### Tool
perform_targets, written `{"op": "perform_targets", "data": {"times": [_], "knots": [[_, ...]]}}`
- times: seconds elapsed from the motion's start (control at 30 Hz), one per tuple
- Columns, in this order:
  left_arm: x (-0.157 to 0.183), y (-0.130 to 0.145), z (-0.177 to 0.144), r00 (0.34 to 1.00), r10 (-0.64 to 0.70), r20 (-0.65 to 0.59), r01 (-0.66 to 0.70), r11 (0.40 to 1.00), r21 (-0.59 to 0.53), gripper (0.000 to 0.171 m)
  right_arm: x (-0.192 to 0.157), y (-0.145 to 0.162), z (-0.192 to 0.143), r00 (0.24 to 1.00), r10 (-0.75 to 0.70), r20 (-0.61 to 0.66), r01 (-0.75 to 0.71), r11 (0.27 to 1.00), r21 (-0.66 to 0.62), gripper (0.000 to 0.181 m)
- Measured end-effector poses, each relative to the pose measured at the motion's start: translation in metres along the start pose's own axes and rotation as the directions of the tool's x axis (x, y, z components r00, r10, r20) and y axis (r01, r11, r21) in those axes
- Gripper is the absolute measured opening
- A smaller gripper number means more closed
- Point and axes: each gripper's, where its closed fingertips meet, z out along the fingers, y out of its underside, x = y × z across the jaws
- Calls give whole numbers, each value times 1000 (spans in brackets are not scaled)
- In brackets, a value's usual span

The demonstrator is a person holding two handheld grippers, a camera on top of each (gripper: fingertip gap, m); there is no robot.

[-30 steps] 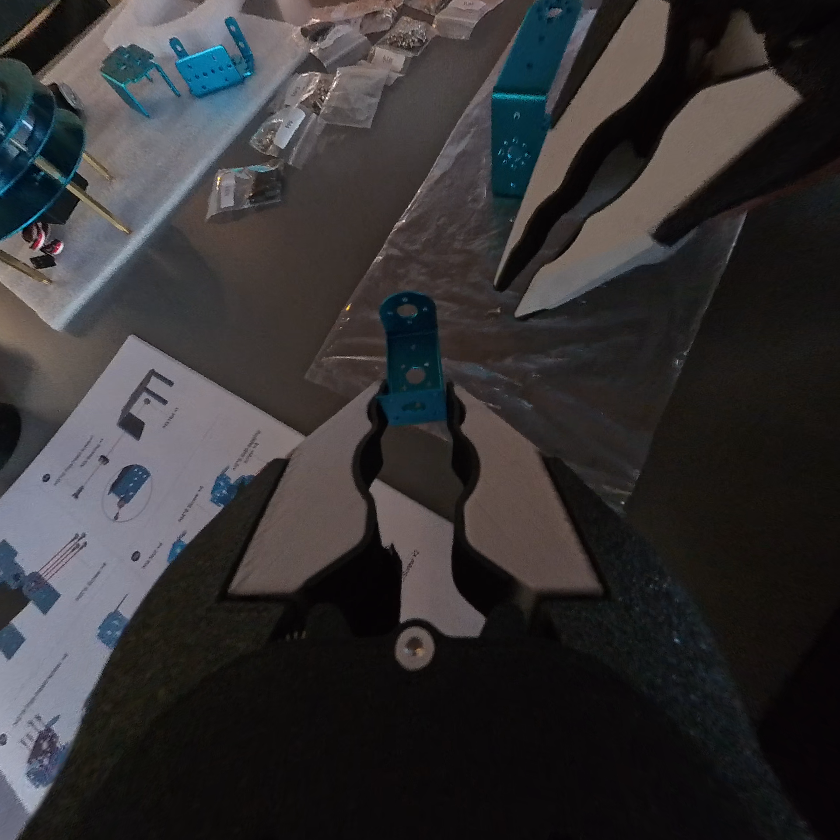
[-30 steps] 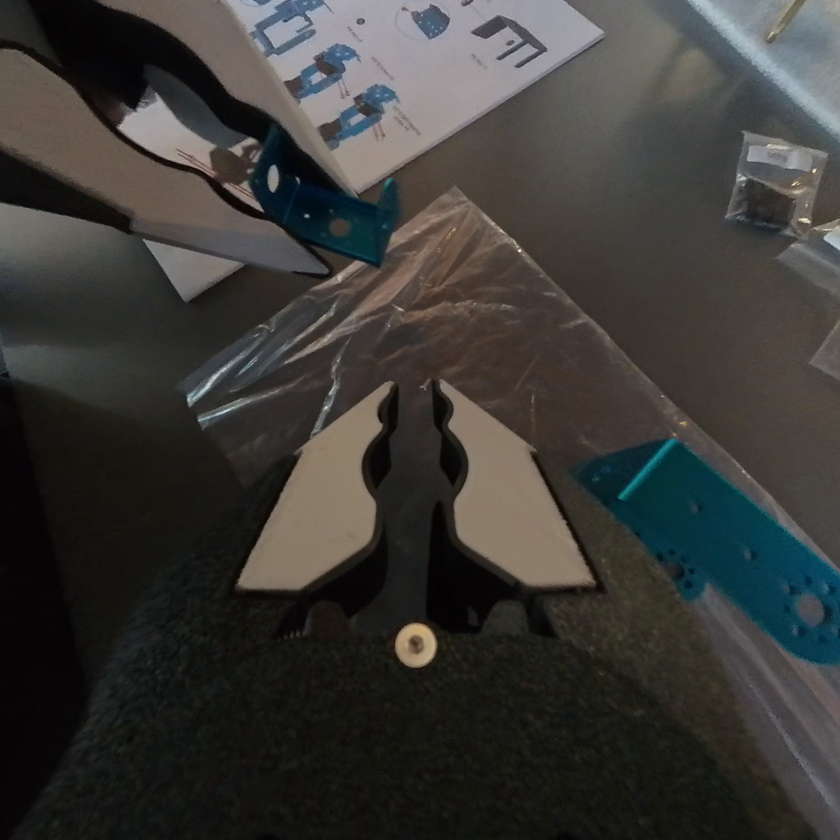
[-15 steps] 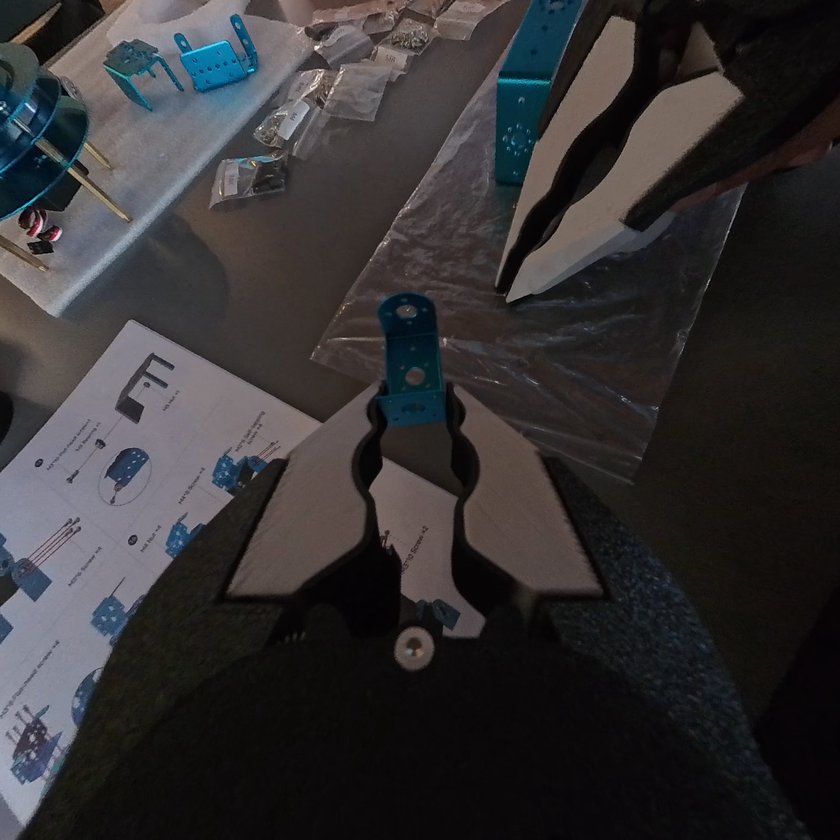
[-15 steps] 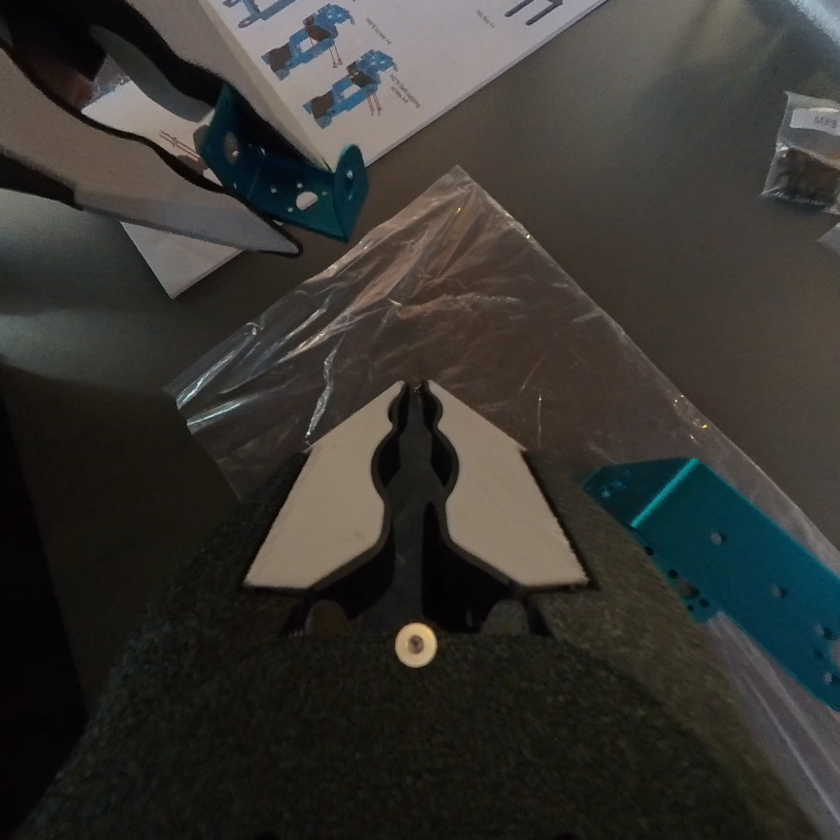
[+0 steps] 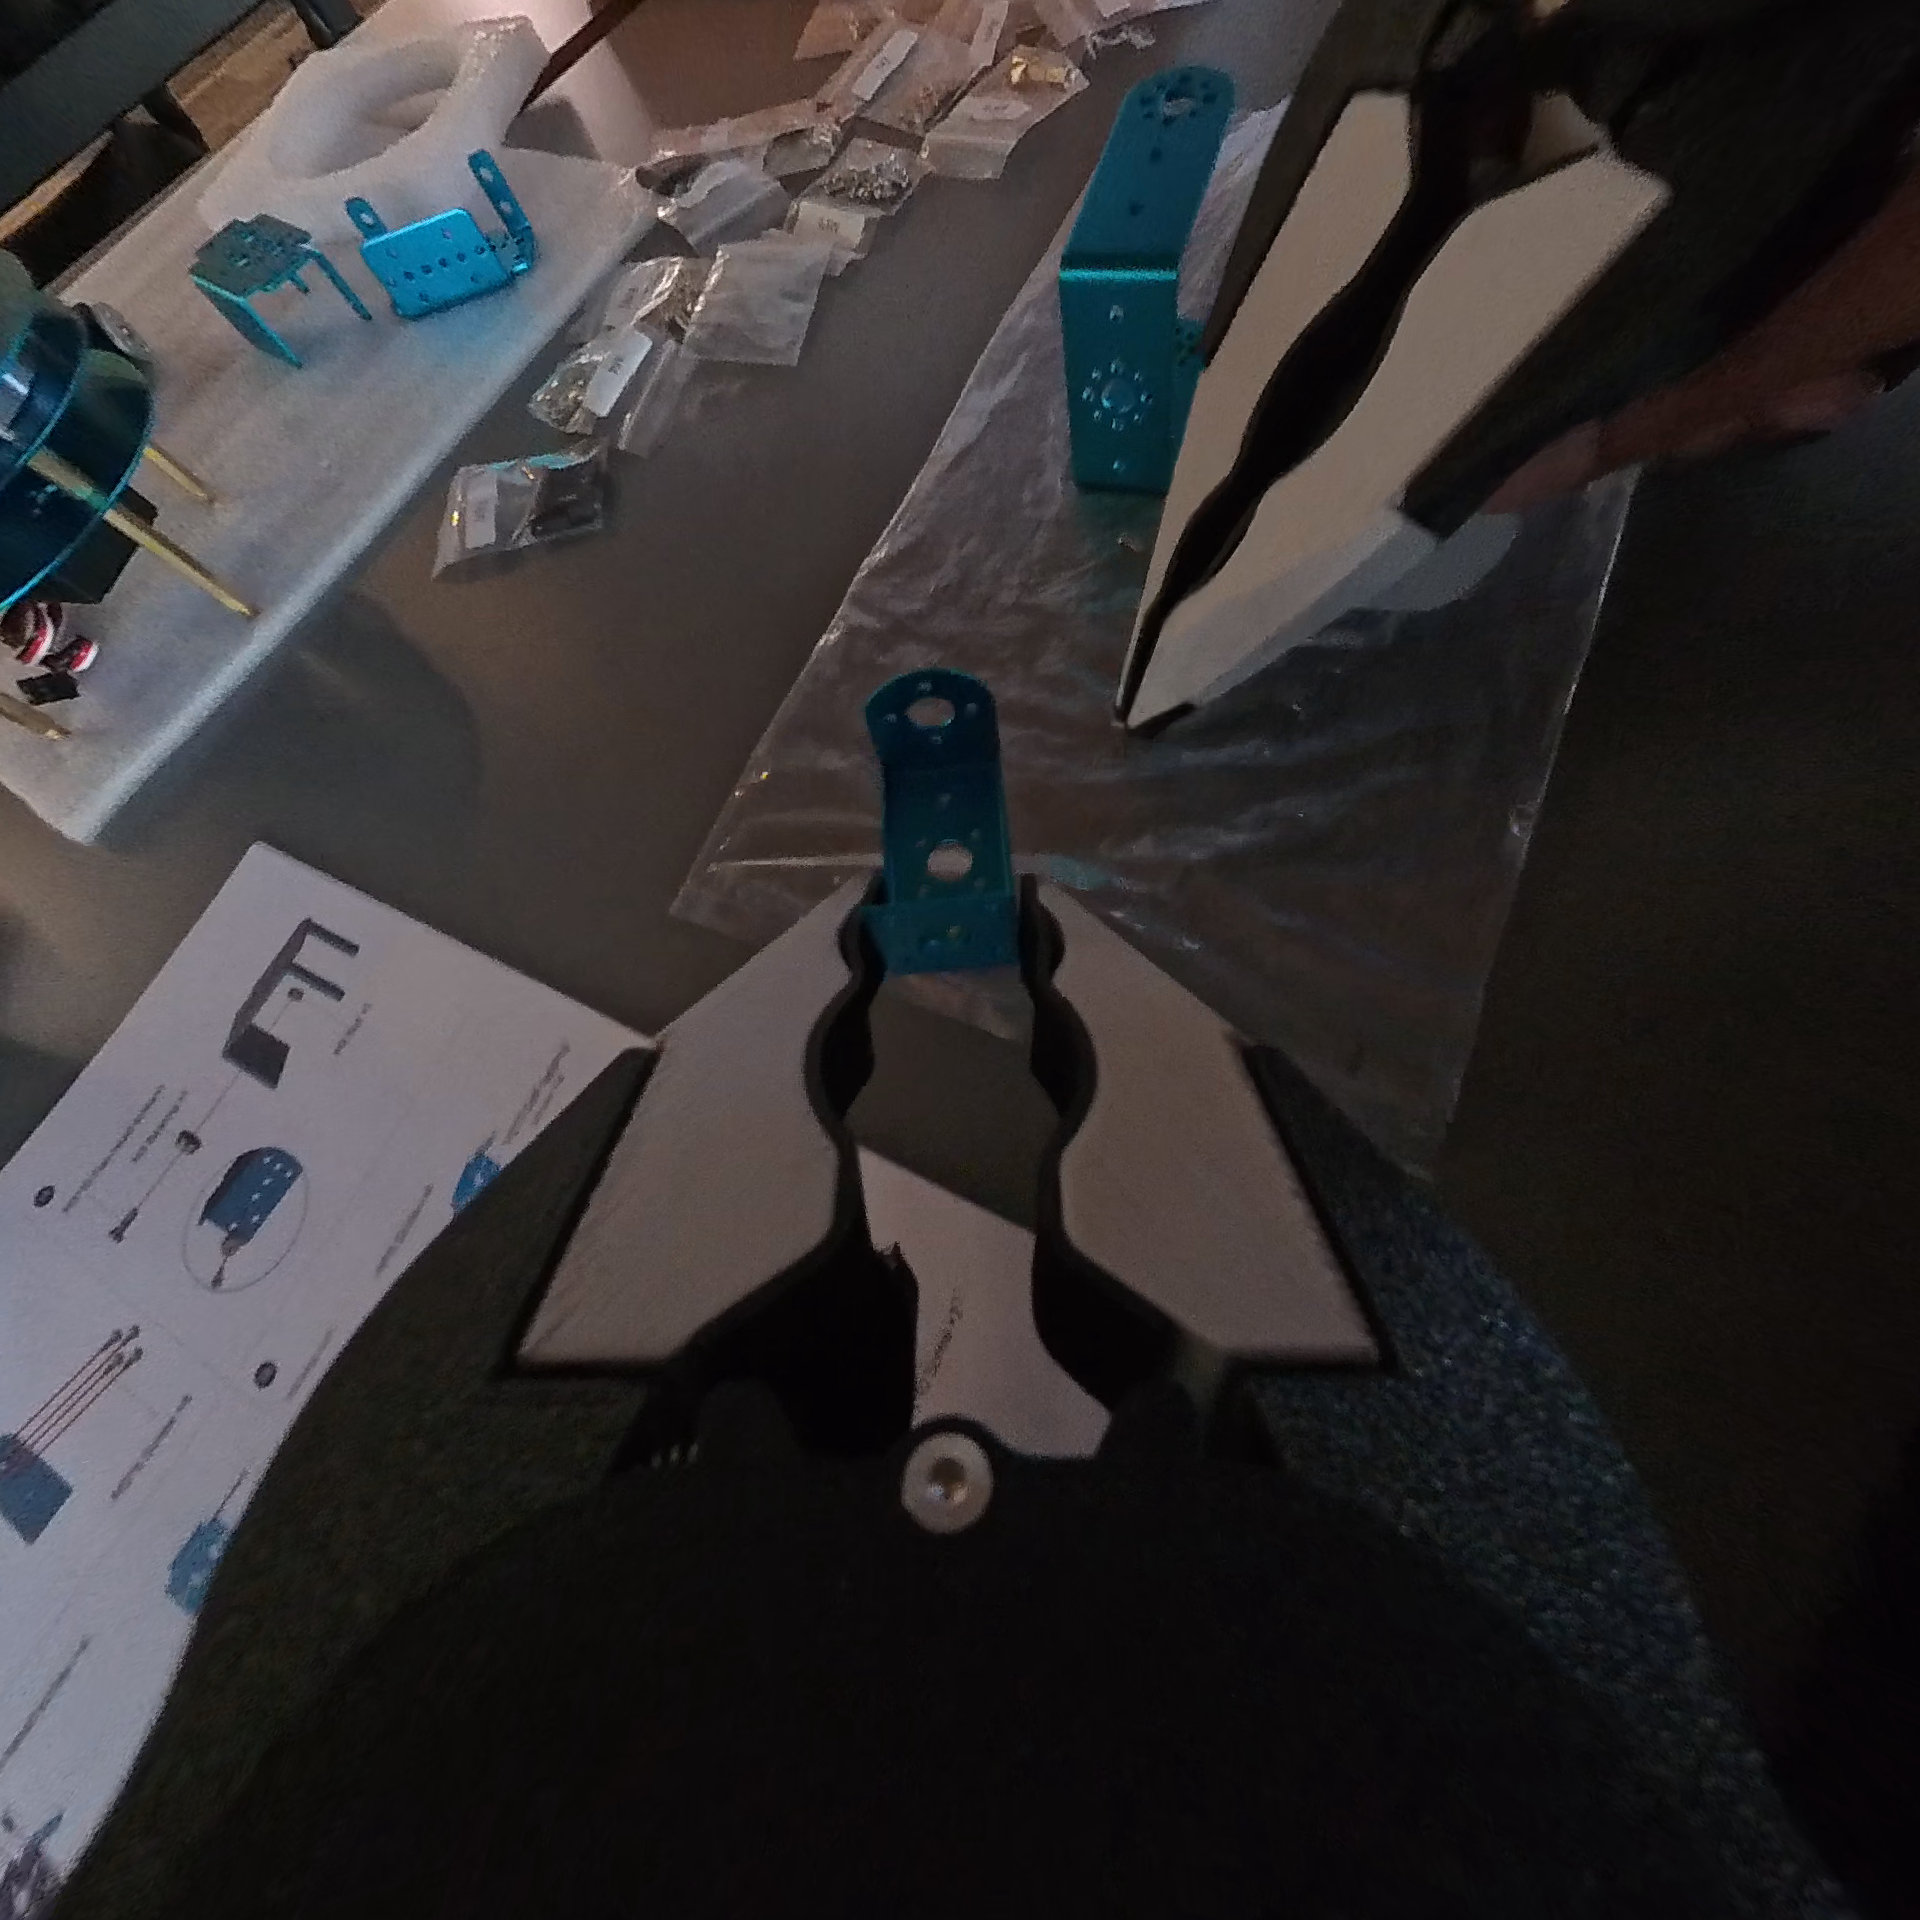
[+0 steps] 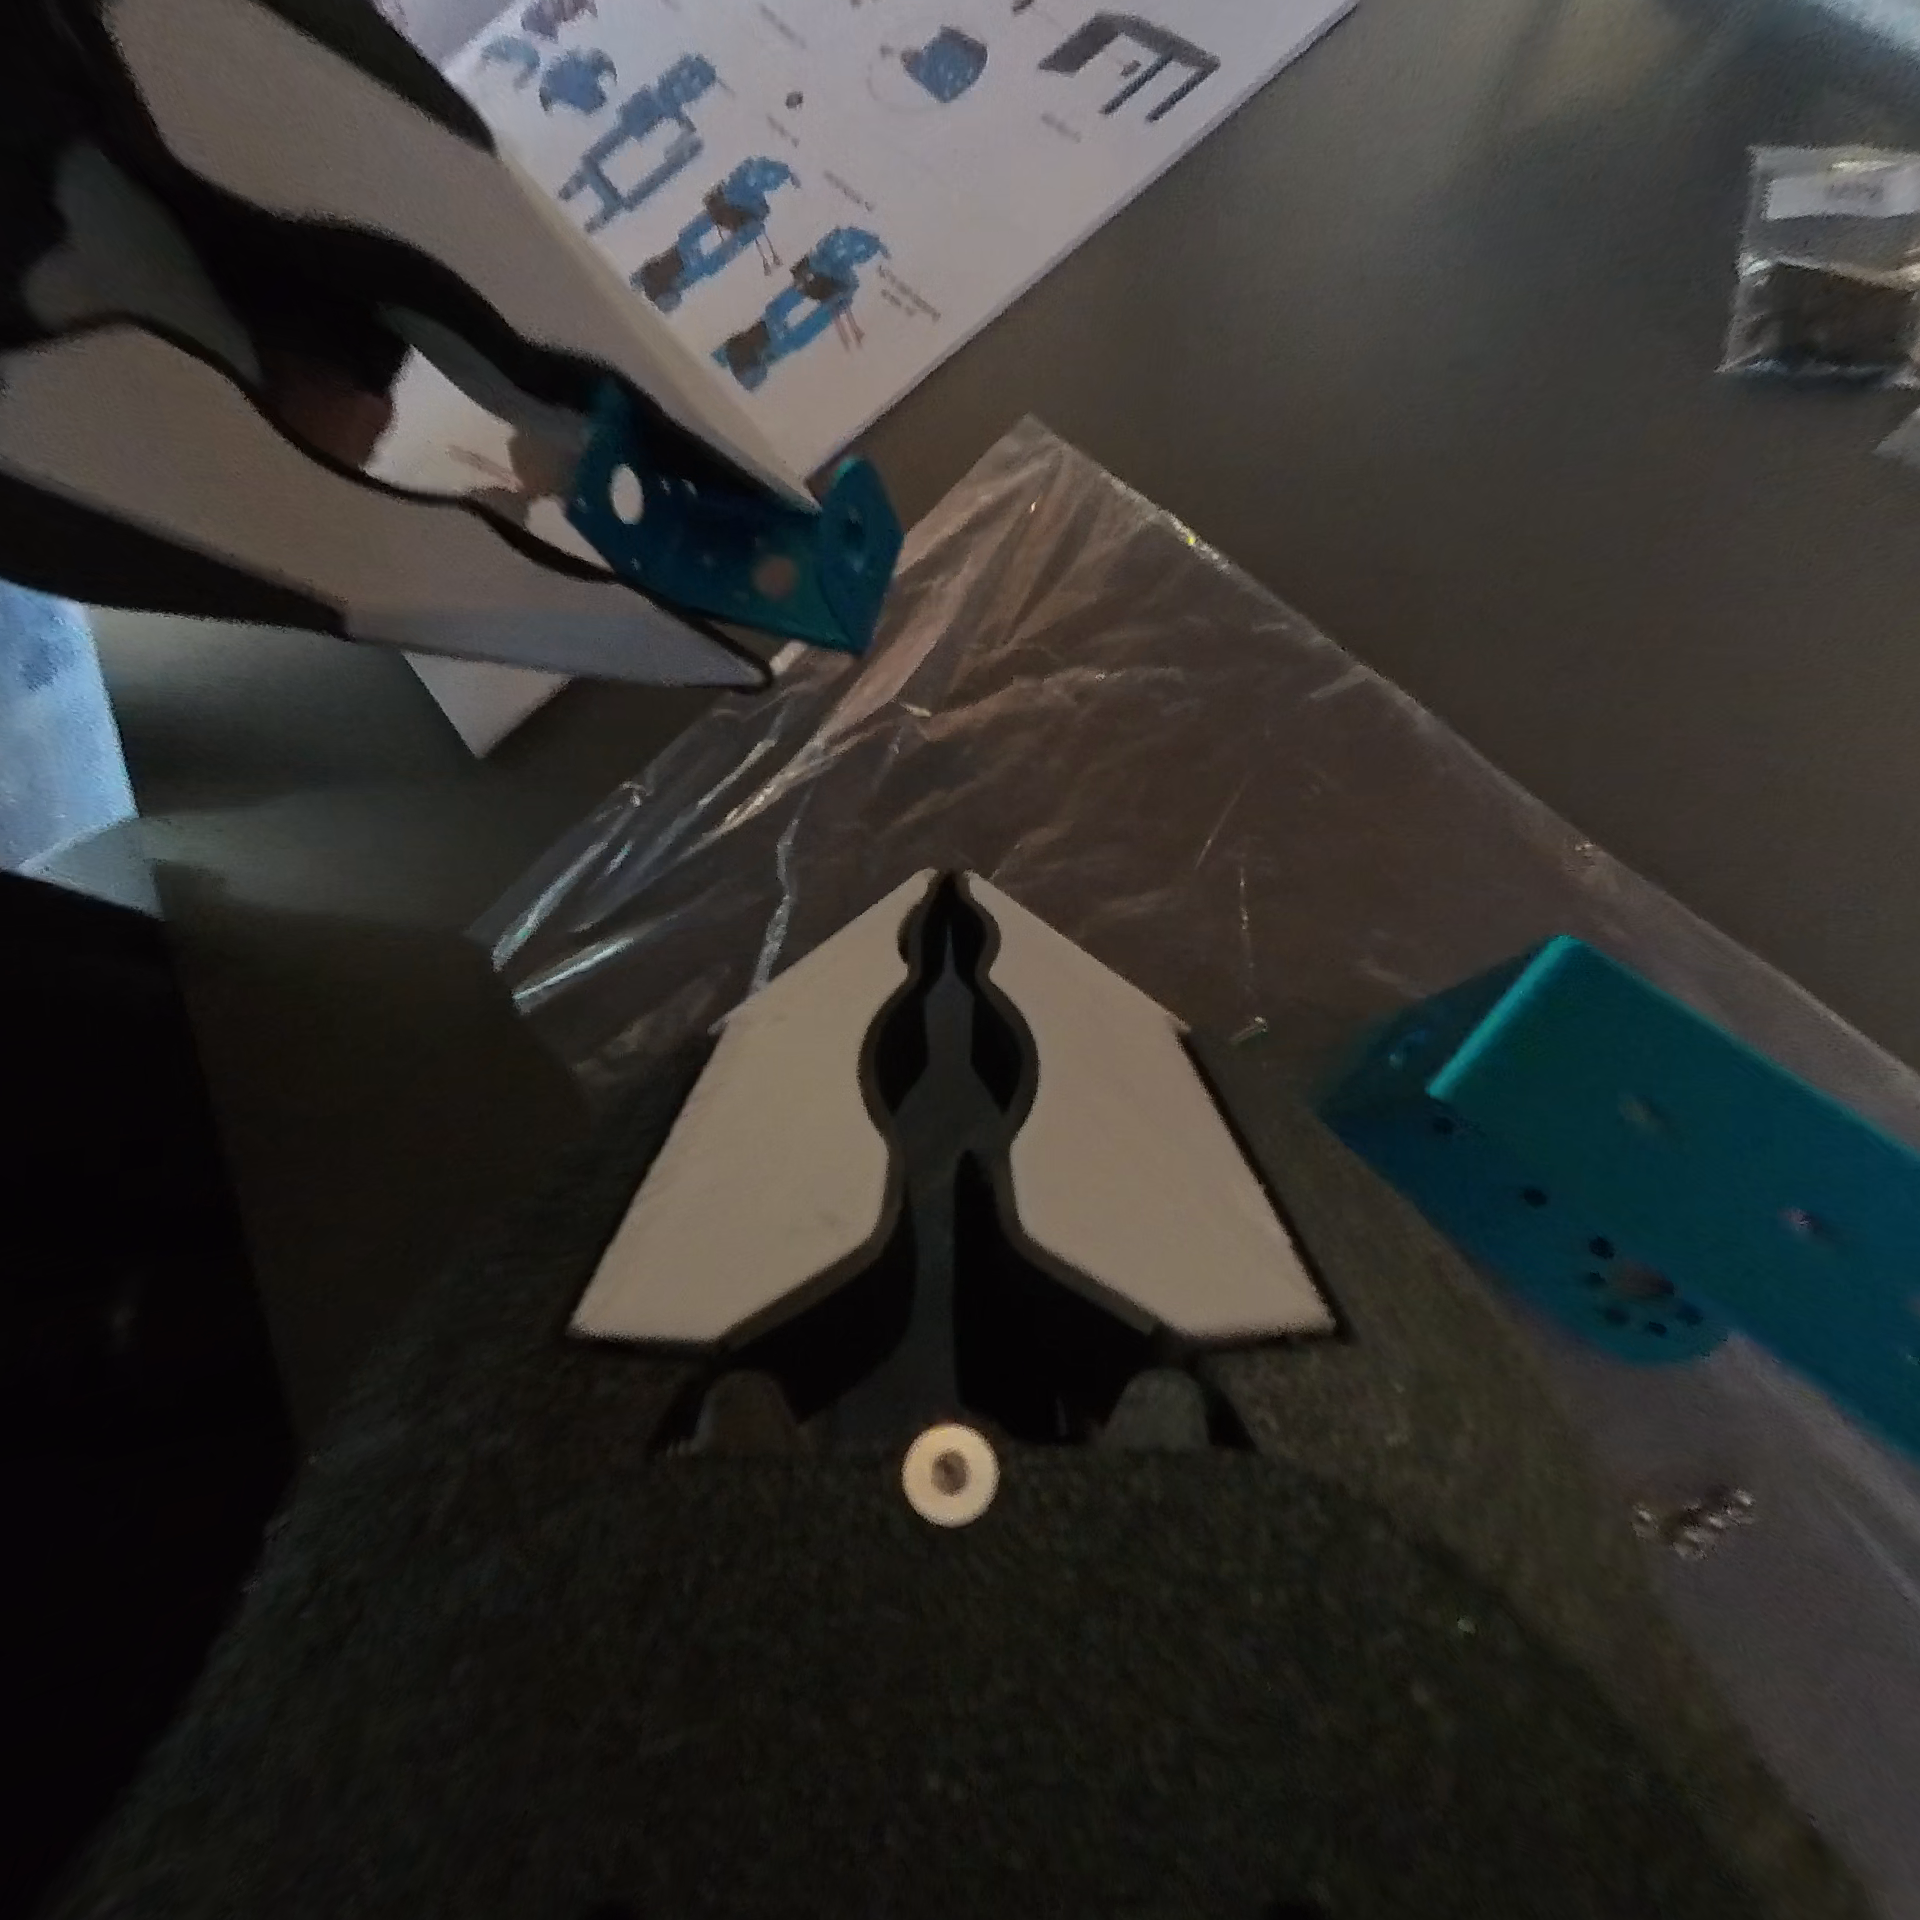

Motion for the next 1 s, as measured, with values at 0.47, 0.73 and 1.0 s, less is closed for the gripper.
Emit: {"op": "perform_targets", "data": {"times": [0.47, 0.73, 1.0], "knots": [[28, -30, 37, 991, 55, -123, -52, 998, 33, 24, -8, -22, -37, 843, 387, 375, -483, 851, 208, 0], [43, -39, 46, 986, 106, -131, -104, 994, 27, 24, -8, -17, -32, 862, 386, 328, -464, 861, 206, 0], [38, -33, 48, 986, 152, -71, -154, 988, -14, 24, -3, -12, -26, 882, 384, 274, -442, 876, 195, 0]]}}
